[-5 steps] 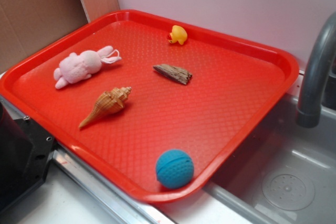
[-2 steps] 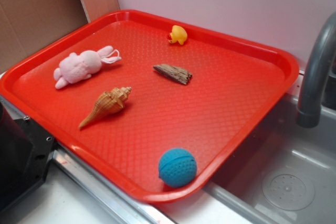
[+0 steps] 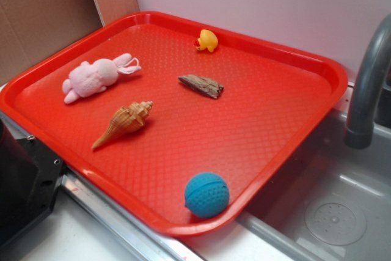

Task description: Grab the pink bunny.

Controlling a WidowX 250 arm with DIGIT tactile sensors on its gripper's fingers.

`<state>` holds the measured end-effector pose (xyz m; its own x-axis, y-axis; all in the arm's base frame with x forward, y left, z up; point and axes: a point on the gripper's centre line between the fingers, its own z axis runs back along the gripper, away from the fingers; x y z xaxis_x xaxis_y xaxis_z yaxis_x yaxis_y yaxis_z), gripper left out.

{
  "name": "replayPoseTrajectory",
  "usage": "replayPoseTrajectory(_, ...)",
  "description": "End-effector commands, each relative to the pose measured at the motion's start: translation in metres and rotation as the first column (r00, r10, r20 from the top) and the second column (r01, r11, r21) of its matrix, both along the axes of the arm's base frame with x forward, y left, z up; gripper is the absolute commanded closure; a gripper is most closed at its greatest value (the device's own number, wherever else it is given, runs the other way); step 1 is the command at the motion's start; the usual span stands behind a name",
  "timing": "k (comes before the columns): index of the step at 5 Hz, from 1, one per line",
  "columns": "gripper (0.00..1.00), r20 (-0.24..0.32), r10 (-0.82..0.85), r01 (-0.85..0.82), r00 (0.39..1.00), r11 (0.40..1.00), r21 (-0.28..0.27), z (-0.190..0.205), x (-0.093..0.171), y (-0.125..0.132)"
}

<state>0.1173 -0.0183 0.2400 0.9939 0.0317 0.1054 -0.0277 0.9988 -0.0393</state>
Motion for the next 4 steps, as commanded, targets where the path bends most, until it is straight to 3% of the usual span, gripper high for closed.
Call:
replayPoseTrajectory(1, 0.0, 0.032, -0.17, 0.17, 0.985, 0.985, -0.003, -0.046, 0.019, 0.036)
replayPoseTrajectory(2, 0.0, 0.072, -0.311, 0.314, 0.948, 0.949, -0.027, -0.086, 0.032, 0.058)
replayPoseTrajectory(3, 0.0, -0.023, -0.268, 0.268, 0.963, 0.963, 0.014, -0.124, 0.046, 0.077)
replayPoseTrajectory(4, 0.0, -0.18, -0.191, 0.214, 0.965, 0.97, 0.118, -0.172, 0.06, 0.077)
